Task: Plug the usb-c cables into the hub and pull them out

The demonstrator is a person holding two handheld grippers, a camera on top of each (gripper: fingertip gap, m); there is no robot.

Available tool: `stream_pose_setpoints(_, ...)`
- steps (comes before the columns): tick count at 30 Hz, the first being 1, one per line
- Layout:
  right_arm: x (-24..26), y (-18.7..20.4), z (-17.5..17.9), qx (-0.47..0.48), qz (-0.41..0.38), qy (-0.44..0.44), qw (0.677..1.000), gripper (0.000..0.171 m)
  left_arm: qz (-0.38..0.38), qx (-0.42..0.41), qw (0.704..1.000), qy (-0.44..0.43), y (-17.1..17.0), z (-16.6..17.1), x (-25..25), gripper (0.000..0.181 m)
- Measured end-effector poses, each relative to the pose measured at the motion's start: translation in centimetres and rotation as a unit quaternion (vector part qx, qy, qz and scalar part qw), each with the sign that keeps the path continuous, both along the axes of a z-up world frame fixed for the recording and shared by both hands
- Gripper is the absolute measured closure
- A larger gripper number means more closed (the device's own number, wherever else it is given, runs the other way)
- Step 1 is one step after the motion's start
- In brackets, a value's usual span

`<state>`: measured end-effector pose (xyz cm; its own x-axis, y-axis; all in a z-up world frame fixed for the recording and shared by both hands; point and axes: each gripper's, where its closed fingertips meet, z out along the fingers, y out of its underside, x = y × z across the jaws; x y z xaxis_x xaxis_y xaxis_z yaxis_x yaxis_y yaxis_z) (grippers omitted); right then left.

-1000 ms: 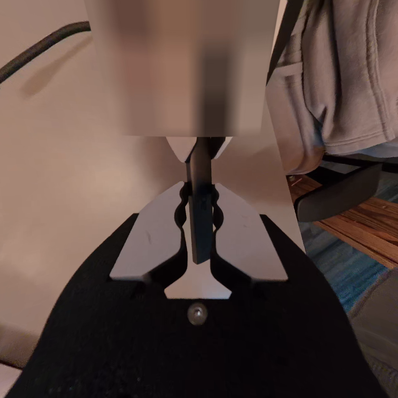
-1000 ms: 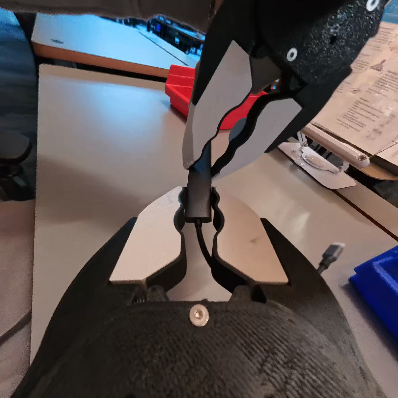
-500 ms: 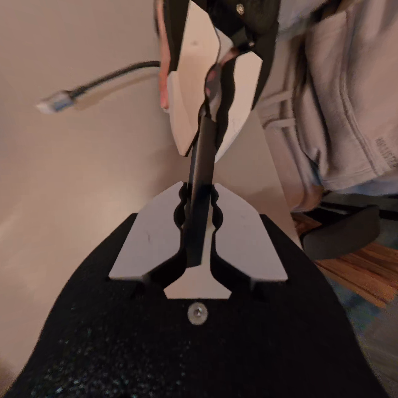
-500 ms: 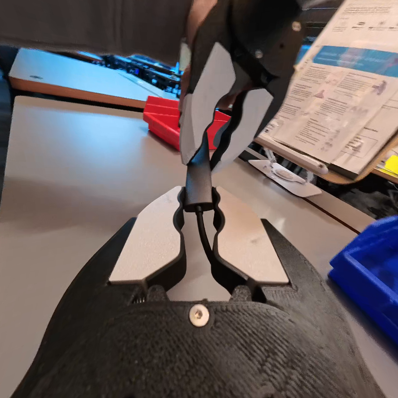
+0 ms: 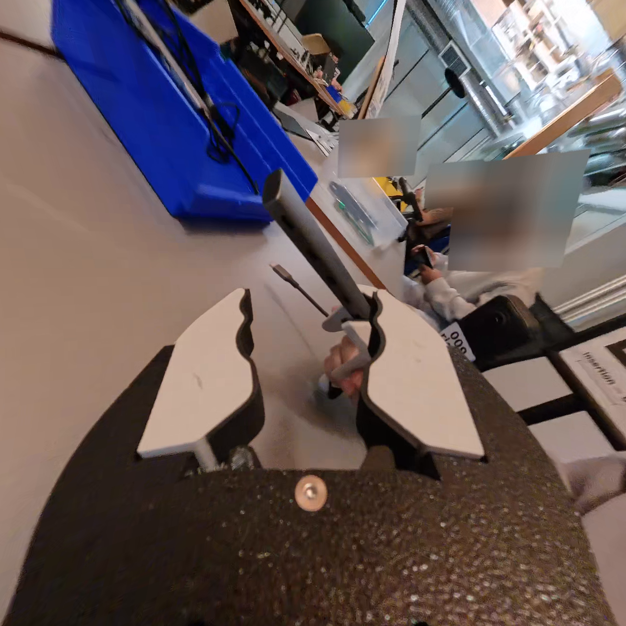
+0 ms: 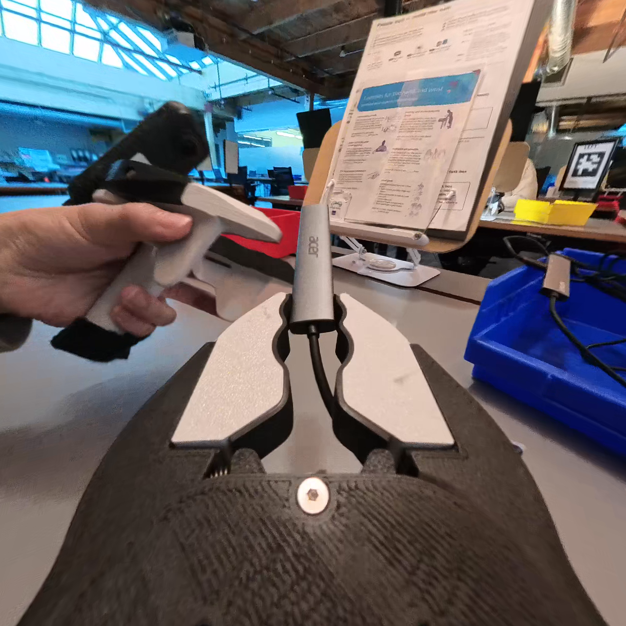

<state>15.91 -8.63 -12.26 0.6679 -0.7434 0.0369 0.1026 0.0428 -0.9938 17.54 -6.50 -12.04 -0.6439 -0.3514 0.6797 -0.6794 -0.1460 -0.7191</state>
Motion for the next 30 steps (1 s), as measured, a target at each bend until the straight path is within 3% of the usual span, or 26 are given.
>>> stream_pose_setpoints(3, -0.6, 1.4, -0.8, -0.039, -0.001, -0.023, 0.999, 0.148, -0.027, -0.061, 0.997, 0.035, -1.4, -0.2, -0.7, 0.137)
stream_pose_setpoints(5, -0.8, 1.8, -0.9, -0.063, -0.005, -0.041, 0.997, 0.148, -0.045, -0.119, 0.990, 0.060, -1.6, 0.6, -0.9, 0.169)
stream_pose_setpoints(6, -0.9, 1.8, -0.7, -0.063, -0.009, -0.052, 0.997, 0.148, -0.055, -0.155, 0.983, 0.082, -1.6, 1.0, -1.0, 0.172)
stream_pose_setpoints(12, -0.8, 1.6, -0.3, -0.051, -0.013, -0.074, 0.996, 0.148, -0.037, -0.251, 0.942, 0.217, -1.7, 0.6, -0.6, 0.173)
stream_pose_setpoints(19, -0.7, 1.3, -0.1, -0.057, -0.031, -0.092, 0.994, 0.146, -0.038, -0.260, 0.932, 0.250, -2.9, 0.6, -1.1, 0.172)
stream_pose_setpoints(26, -0.2, 0.3, -0.1, -0.037, -0.048, -0.068, 0.996, 0.147, -0.017, -0.219, 0.947, 0.235, -3.8, 0.4, -0.6, 0.172)
stream_pose_setpoints(30, -0.1, -0.3, 0.0, -0.022, -0.056, -0.058, 0.996, 0.147, 0.015, -0.159, 0.977, 0.141, -2.9, 0.5, 0.0, 0.162)
